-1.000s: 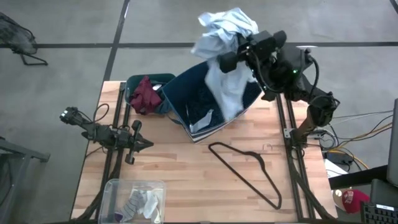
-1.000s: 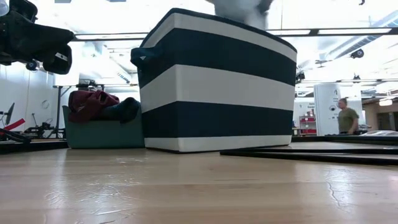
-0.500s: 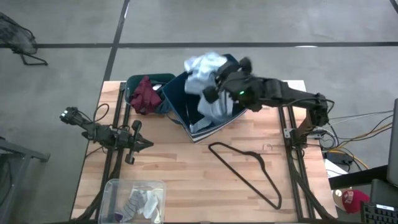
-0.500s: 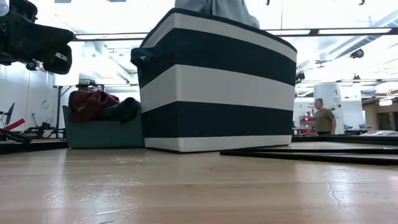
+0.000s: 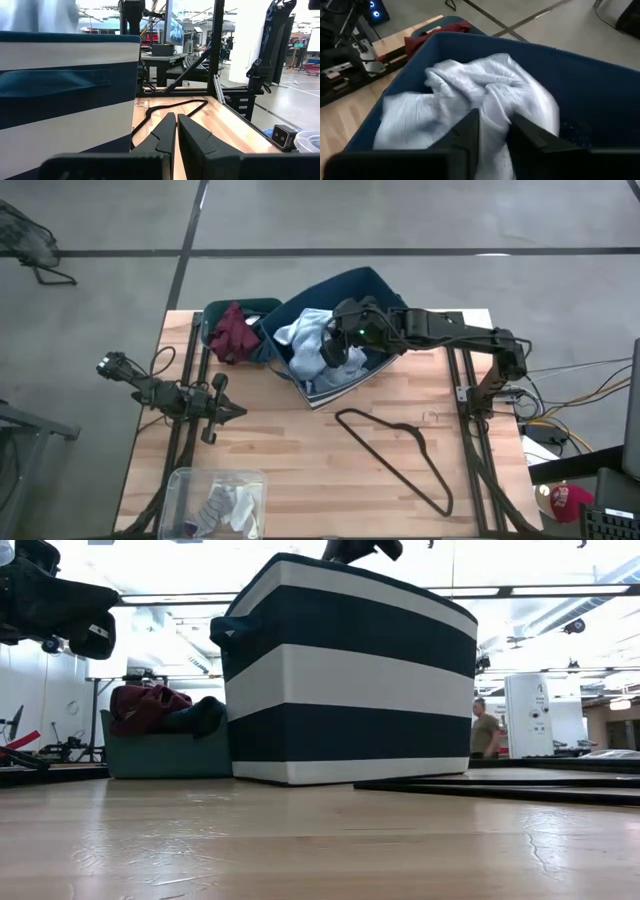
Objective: Pick & Place Cloths
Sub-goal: Put the white gray patterned polo shirt into the laundry organizer, then return to Home Position
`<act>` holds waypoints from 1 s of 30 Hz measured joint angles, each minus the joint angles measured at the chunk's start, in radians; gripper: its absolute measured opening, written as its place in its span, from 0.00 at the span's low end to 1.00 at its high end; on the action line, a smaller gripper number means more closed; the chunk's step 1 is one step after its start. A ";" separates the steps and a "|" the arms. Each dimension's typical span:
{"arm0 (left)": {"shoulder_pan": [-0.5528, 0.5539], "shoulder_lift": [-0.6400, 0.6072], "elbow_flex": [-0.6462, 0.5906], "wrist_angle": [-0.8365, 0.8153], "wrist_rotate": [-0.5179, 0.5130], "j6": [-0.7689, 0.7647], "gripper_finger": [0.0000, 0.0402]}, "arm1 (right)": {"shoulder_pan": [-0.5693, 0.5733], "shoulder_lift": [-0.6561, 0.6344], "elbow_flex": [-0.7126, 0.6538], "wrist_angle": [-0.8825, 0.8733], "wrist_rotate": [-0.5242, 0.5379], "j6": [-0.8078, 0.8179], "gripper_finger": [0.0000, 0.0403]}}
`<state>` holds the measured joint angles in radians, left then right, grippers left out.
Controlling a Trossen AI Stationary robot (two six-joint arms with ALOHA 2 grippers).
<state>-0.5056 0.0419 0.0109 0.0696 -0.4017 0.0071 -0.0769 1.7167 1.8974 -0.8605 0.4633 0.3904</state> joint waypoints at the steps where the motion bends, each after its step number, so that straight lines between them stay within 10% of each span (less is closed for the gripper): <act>1: 0.000 0.000 0.000 0.000 0.000 0.000 0.06 | -0.003 -0.001 0.000 0.002 0.000 0.000 0.25; 11: 0.000 0.000 0.000 0.000 0.000 0.000 0.06 | 0.020 -0.009 0.115 -0.091 -0.006 0.003 0.53; 20: 0.000 0.000 0.000 0.000 0.000 0.000 0.06 | 0.219 -0.024 0.091 -0.091 0.042 -0.038 0.08; 30: 0.000 0.000 0.000 0.000 0.000 0.000 0.06 | 0.506 -0.042 -0.130 -0.038 0.173 -0.057 0.02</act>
<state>-0.5053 0.0418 0.0109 0.0696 -0.4019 0.0071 0.4290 1.6744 1.7676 -0.8982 0.6364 0.3339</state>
